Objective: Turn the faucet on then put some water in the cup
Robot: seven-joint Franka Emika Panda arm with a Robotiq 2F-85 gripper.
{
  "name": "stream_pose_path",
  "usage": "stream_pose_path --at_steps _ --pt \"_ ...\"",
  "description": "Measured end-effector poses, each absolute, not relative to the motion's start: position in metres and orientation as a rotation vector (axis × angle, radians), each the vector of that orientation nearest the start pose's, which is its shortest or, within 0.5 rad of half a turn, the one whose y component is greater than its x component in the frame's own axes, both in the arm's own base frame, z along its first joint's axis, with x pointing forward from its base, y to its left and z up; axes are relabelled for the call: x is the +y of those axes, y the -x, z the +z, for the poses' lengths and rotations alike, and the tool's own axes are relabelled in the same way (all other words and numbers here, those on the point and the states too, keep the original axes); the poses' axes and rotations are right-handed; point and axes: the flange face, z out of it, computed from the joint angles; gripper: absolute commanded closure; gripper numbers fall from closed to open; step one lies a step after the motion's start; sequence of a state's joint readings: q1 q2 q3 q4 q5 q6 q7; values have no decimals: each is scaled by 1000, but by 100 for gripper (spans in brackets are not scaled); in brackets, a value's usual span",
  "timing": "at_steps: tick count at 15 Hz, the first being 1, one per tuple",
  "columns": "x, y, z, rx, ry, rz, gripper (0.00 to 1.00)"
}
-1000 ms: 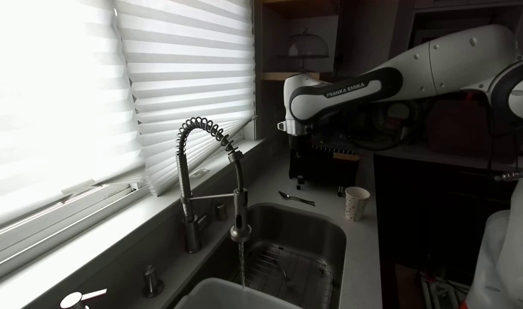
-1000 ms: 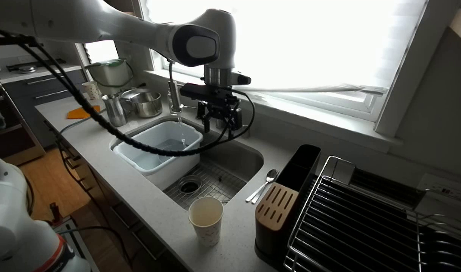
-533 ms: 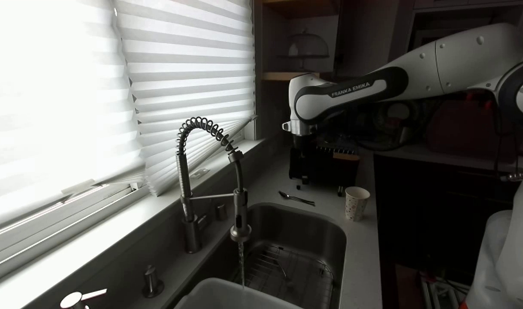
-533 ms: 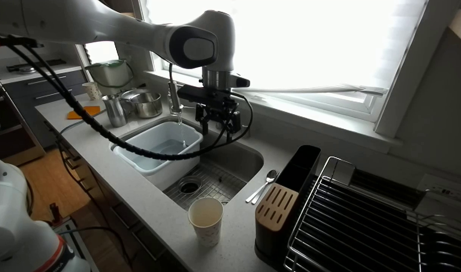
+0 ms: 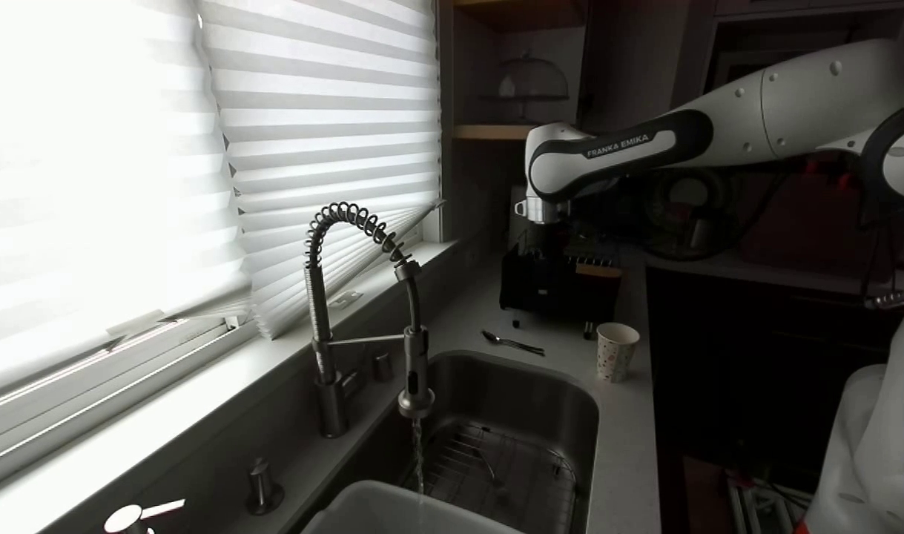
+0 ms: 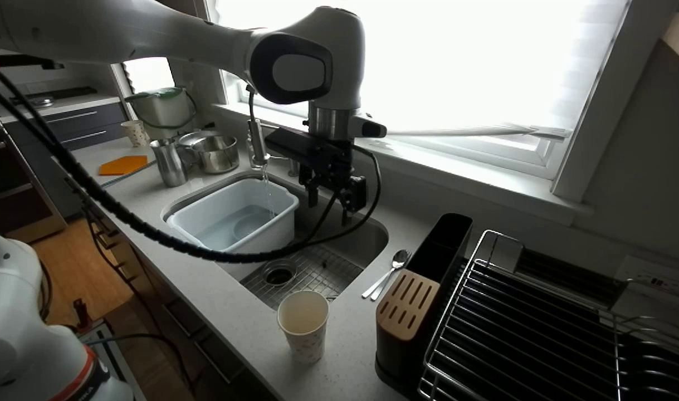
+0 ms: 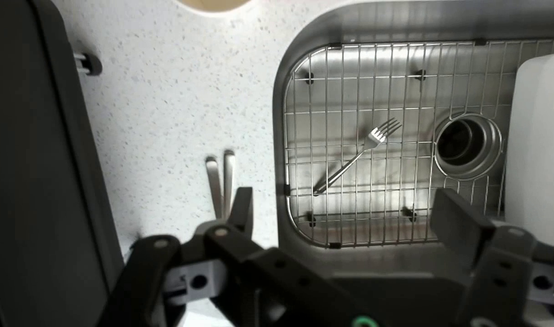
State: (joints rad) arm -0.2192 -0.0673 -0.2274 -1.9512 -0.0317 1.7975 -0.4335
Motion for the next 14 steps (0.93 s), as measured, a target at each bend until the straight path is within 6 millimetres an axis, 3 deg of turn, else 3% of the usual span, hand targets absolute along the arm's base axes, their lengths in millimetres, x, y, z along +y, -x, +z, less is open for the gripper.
stream_pose_path --at_steps 6,11,14 --pt "-296 -394 499 232 2985 119 0" --pt "-343 -324 485 240 2942 58 0" --pt "-369 -296 477 212 2940 3 0"
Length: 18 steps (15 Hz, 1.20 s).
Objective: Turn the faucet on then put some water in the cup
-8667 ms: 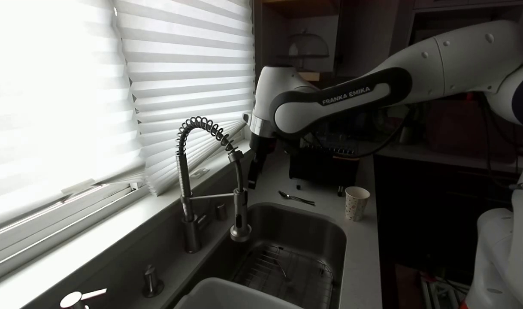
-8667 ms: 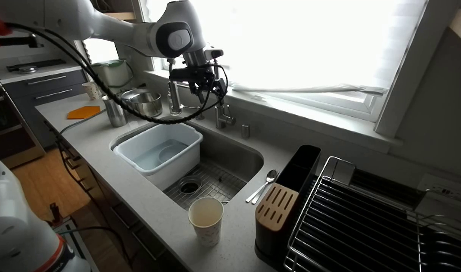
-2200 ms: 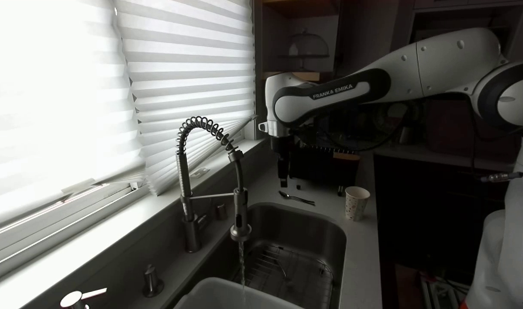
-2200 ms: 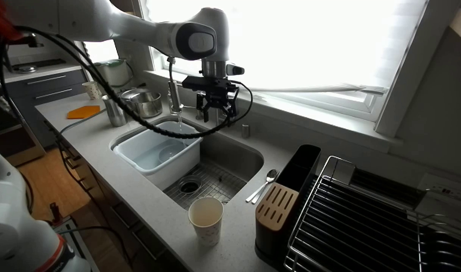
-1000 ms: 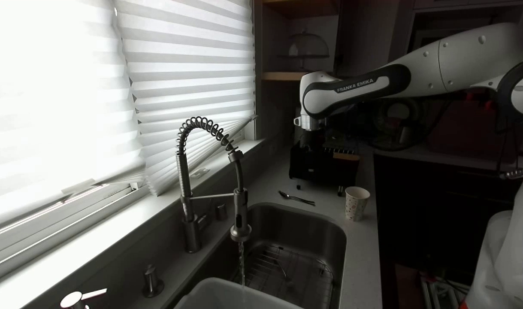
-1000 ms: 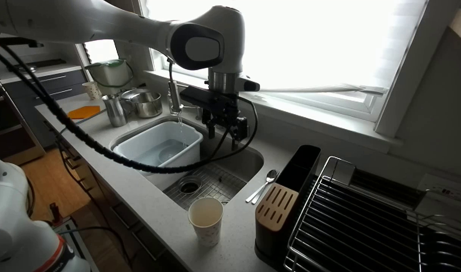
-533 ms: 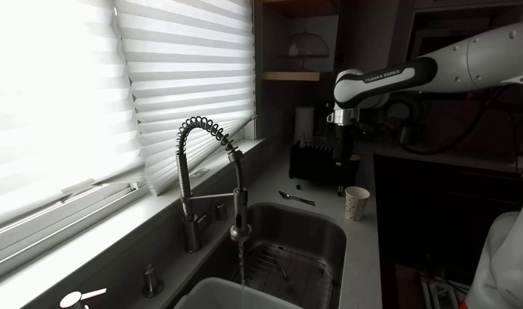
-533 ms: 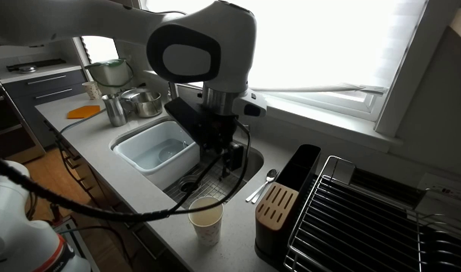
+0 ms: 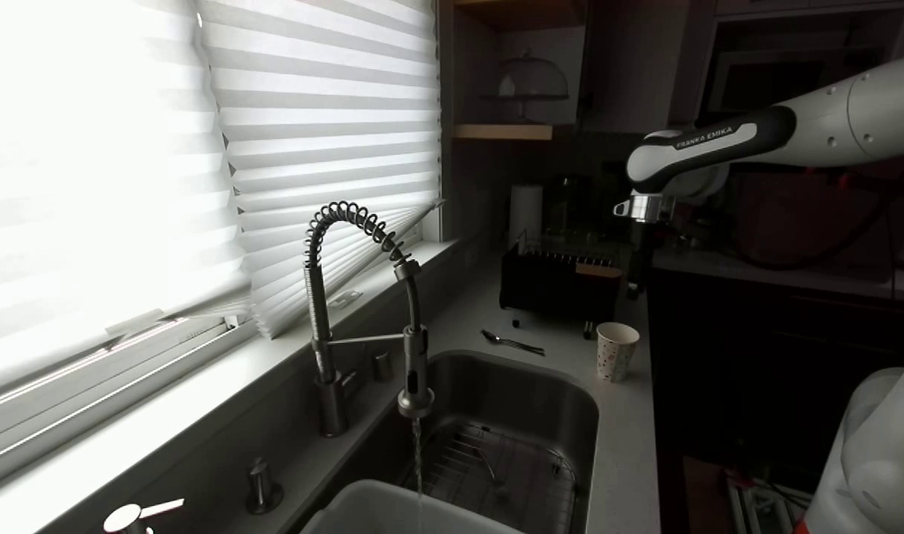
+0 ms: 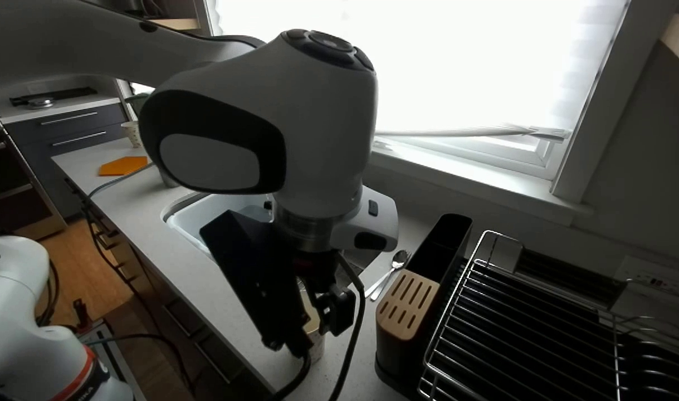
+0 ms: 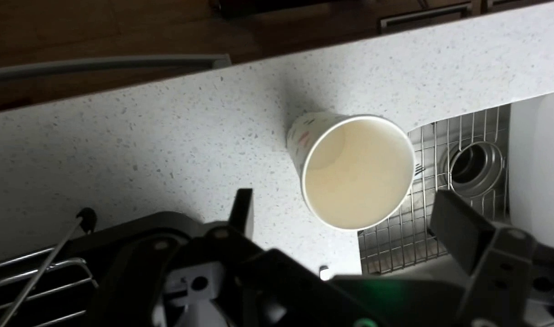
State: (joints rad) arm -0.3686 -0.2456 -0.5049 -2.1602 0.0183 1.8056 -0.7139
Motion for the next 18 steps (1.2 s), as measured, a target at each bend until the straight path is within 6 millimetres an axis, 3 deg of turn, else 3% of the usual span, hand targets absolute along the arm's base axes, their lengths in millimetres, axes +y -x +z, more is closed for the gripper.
stream_pose_path --at_steps 4,5,8,12,13,15,18 --pt "-376 -287 466 197 2918 -21 1" --pt "-374 -289 461 201 2910 -26 8" --pt "-373 -297 445 209 2915 -46 2" --pt "-373 -308 421 238 2922 -71 2" --pt "-373 -311 416 246 2918 -73 24" --pt "-371 -316 404 257 2909 -73 30" --pt "-368 -322 393 262 2894 -58 55"
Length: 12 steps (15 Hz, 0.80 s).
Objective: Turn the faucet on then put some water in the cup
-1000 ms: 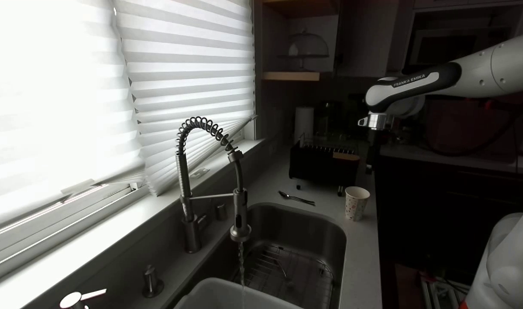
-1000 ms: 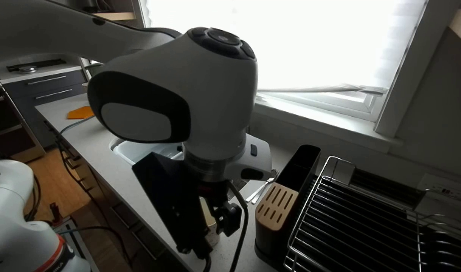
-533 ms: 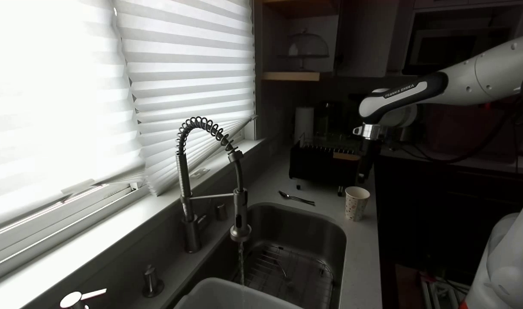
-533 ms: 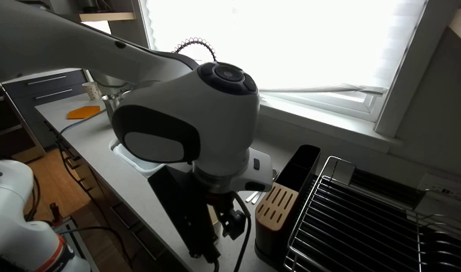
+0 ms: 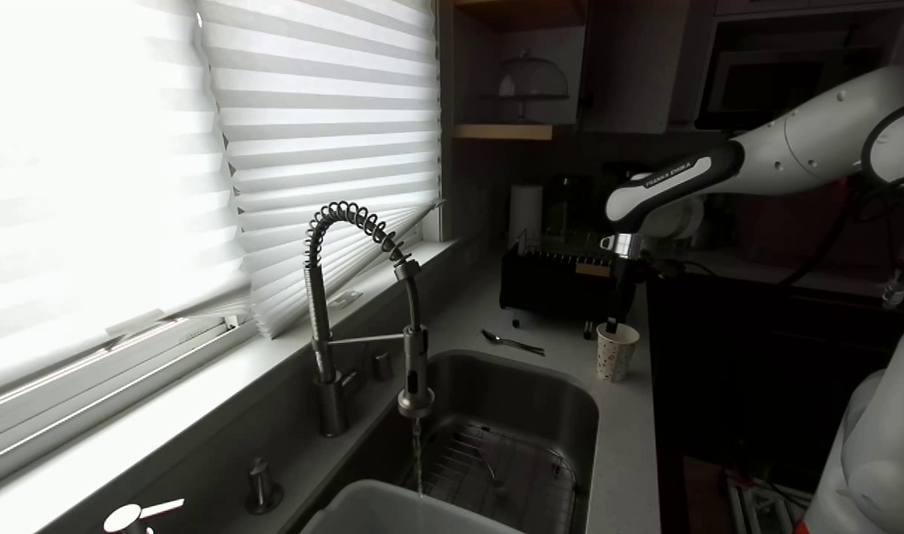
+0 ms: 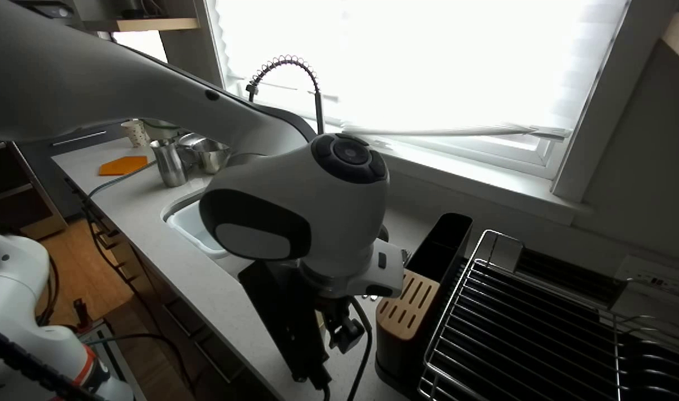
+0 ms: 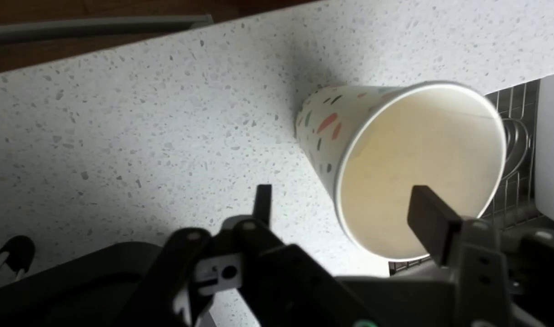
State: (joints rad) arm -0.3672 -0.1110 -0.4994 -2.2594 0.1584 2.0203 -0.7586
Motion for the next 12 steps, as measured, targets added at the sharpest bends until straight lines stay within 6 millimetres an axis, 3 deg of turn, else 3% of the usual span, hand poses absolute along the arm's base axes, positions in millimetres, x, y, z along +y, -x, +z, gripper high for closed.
stream_pose_path --at_steps 6,12 --pt "-361 -330 388 250 2883 -52 99" --pt "-354 -337 389 228 2873 -50 99"
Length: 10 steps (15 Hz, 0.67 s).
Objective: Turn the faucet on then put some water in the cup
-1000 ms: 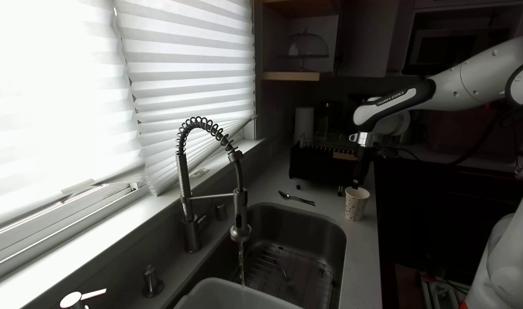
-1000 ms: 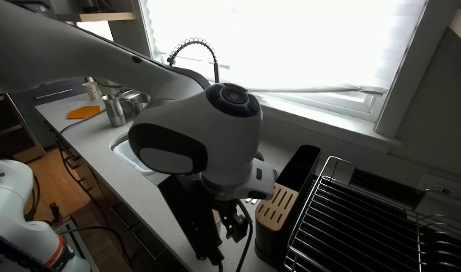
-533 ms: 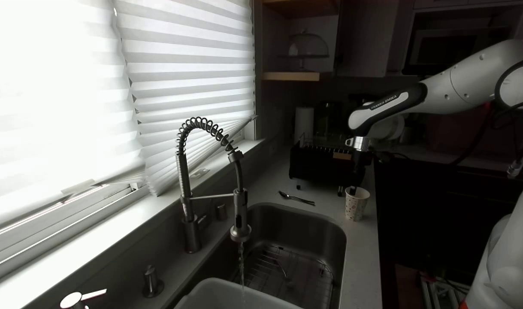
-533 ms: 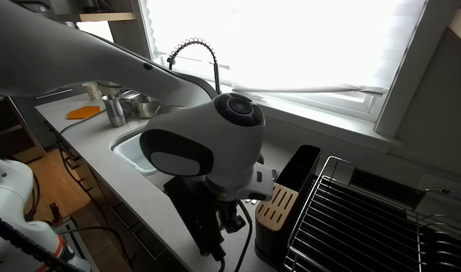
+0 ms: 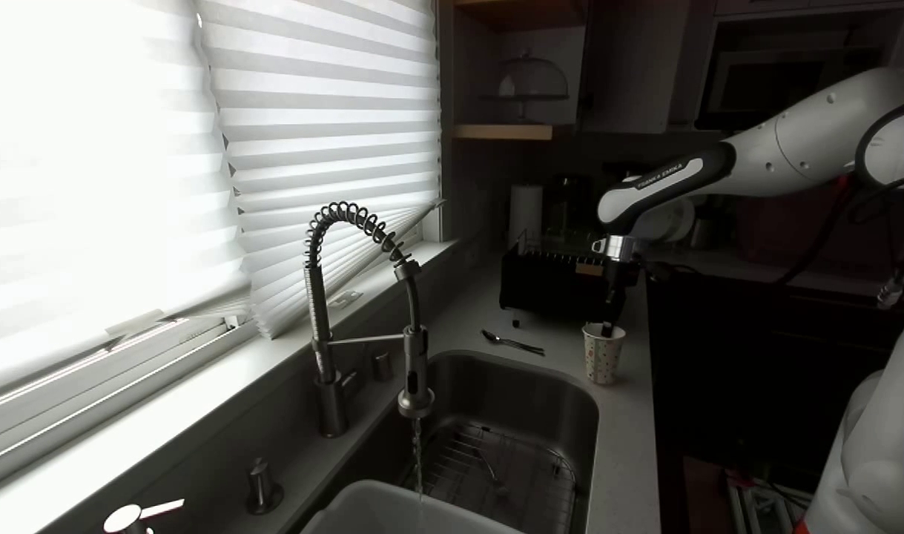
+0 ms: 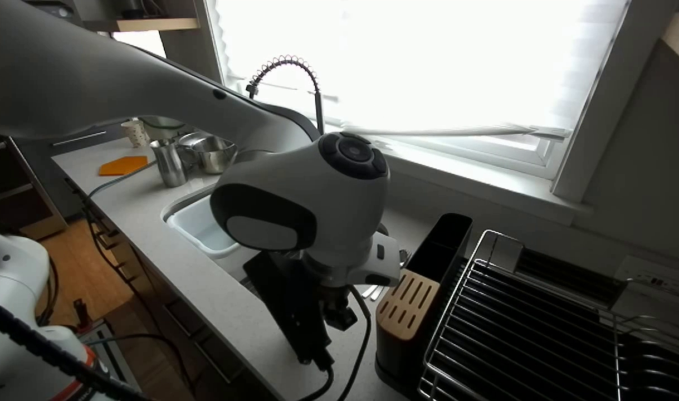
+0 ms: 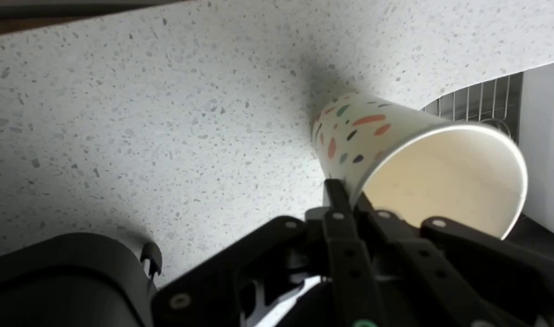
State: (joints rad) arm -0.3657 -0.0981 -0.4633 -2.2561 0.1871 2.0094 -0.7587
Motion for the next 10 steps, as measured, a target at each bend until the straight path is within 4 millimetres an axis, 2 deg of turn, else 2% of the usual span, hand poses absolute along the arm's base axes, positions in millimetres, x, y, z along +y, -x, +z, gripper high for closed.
stream_pose_path --at_steps 3,5,7,10 --pt "-347 -346 395 193 2881 -56 99" --pt "-336 -359 406 132 2900 -72 99" --pt "-313 -380 422 22 2927 -87 99" --pt "-258 -416 440 -180 2949 -98 99"
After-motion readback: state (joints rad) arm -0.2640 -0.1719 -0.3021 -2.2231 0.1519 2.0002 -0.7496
